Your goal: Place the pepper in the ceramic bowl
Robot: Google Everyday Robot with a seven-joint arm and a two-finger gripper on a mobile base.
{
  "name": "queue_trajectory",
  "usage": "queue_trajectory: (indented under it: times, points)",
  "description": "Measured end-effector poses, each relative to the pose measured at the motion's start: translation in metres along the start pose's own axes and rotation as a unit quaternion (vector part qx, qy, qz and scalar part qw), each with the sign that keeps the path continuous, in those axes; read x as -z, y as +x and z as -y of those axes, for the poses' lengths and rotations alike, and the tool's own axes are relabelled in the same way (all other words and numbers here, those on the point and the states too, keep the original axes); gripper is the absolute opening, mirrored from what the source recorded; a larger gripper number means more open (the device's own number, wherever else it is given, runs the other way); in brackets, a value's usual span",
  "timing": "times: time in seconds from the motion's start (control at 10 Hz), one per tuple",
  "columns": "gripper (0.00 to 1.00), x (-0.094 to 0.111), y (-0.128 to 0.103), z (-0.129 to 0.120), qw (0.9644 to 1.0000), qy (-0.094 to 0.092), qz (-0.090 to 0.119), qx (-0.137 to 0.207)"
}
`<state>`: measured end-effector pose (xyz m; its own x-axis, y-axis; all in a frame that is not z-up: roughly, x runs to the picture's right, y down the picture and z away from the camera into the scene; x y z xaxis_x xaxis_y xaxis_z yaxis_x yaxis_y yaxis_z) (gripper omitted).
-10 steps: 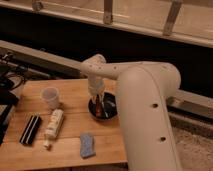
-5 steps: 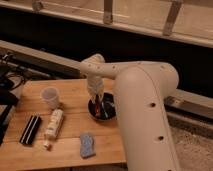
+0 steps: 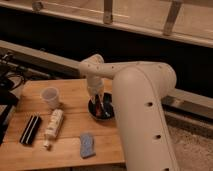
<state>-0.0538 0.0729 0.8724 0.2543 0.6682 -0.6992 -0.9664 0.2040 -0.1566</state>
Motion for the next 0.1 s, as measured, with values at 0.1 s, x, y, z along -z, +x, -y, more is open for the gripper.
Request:
queue_trajectory:
  times: [0.1]
  points:
    - [0.53,-0.0004,-0.0002,-0.0015,1.0000,0.000,-0.001,0.000]
